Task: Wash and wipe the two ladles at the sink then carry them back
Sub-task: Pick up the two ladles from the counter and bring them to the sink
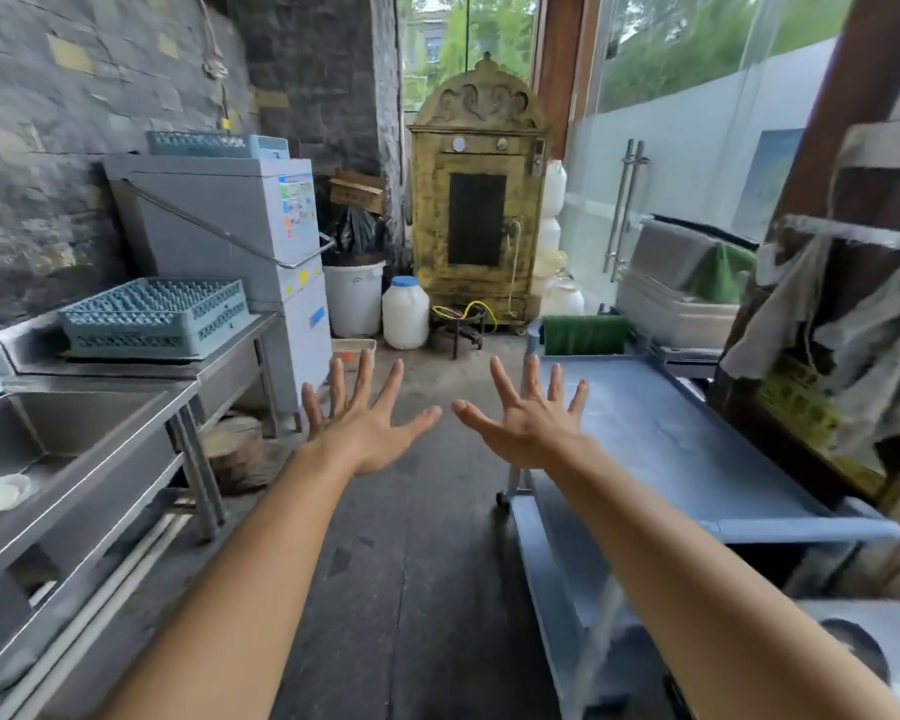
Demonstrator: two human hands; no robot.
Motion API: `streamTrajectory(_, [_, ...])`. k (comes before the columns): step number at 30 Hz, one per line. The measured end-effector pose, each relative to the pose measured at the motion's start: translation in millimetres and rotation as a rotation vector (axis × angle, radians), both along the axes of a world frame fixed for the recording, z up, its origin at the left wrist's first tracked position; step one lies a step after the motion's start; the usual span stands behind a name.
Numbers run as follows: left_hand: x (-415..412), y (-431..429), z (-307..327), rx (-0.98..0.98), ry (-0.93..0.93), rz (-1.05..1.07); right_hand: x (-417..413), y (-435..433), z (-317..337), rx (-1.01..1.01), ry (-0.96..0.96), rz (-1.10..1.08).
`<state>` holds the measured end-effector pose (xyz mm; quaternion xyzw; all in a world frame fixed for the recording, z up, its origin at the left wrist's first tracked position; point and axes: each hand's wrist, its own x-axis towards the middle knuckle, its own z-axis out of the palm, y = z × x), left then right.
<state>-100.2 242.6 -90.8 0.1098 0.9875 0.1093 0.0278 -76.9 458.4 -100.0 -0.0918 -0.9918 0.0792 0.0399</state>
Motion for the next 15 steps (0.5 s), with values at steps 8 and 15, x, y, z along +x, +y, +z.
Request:
streamTrajectory(8, [45.5, 135.2, -14.4, -0.014, -0.024, -0.297, 106.6, 125.6, -23.9, -0.036, -0.01, -0.302])
streamTrajectory(15, [105.9, 256.4, -36.1, -0.04, -0.05, -0.484, 204.7, 219.3, -47.2, -0.029, -0.065, -0.484])
